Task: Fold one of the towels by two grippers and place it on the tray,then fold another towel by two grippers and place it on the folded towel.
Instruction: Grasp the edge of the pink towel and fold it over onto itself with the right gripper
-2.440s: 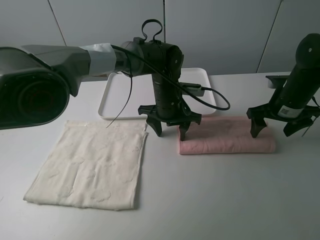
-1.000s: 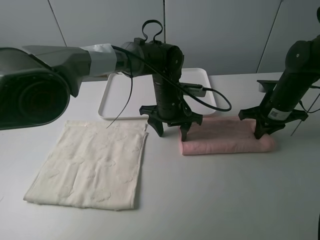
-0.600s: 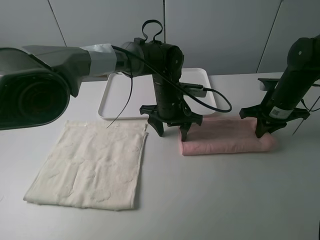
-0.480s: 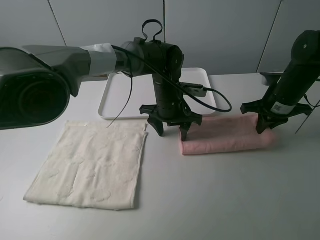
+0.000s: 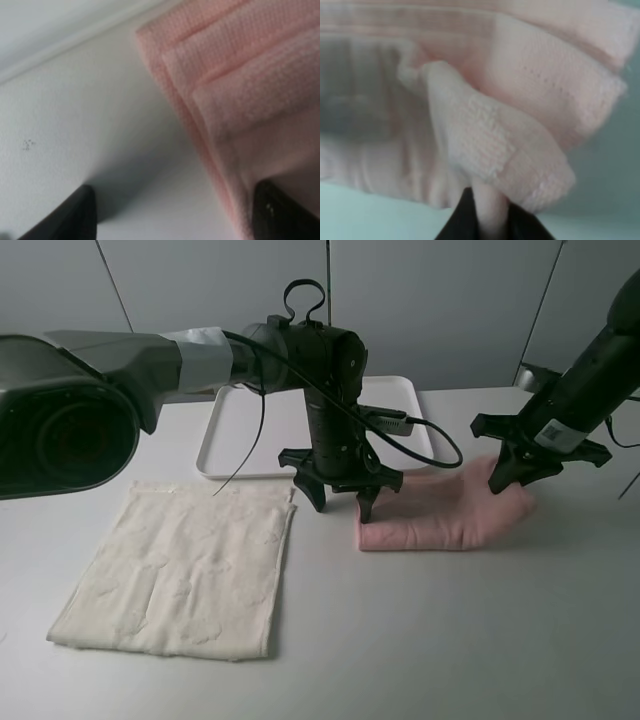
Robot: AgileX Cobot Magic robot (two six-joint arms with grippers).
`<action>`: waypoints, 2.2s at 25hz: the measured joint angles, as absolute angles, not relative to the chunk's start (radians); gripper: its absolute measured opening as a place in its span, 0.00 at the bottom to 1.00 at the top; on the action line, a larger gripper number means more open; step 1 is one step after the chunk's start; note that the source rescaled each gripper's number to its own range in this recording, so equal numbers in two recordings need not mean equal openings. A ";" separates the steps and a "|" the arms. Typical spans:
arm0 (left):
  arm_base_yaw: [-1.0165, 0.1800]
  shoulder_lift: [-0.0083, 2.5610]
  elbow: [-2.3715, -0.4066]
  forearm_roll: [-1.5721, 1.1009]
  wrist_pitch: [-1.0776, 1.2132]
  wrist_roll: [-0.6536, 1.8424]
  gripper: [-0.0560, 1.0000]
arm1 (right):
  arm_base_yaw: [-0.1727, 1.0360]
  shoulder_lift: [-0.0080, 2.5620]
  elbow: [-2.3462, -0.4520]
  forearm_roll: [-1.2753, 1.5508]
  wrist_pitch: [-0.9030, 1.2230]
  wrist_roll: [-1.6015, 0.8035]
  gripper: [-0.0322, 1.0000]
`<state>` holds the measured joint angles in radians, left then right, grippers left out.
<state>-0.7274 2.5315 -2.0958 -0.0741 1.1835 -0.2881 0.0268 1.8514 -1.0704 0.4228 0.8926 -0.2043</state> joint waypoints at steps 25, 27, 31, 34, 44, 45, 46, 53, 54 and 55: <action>-0.689 2.532 -2.096 -0.086 1.213 -0.266 0.83 | 0.027 1.851 -0.853 1.223 0.792 -0.715 0.10; -0.689 2.532 -2.096 -0.087 1.213 -0.262 0.83 | 0.027 1.851 -0.852 1.240 0.789 -0.721 0.10; -0.689 2.532 -2.096 -0.092 1.211 -0.260 0.83 | 0.027 1.851 -0.831 1.290 0.784 -0.747 0.10; -0.689 2.532 -2.096 -0.092 1.209 -0.247 0.83 | 0.027 1.854 -0.803 1.352 0.784 -0.795 0.10; -0.654 2.532 -2.096 -0.155 1.207 -0.233 0.83 | 0.029 1.995 -0.781 1.583 0.880 -0.964 0.10; -0.650 2.532 -2.096 -0.159 1.207 -0.231 0.83 | 0.029 1.999 -0.781 1.596 0.880 -0.974 0.10; -0.650 2.532 -2.096 -0.162 1.207 -0.229 0.83 | 0.029 2.001 -0.781 1.610 0.883 -0.985 0.10; -0.644 2.532 -2.096 -0.171 1.206 -0.214 0.83 | 0.079 2.008 -0.781 1.714 0.898 -1.063 0.10; -0.643 2.532 -2.096 -0.173 1.206 -0.210 0.83 | 0.087 2.012 -0.781 1.723 0.898 -1.070 0.10; -0.640 2.532 -2.096 -0.178 1.206 -0.205 0.83 | 0.094 2.017 -0.781 1.730 0.898 -1.077 0.10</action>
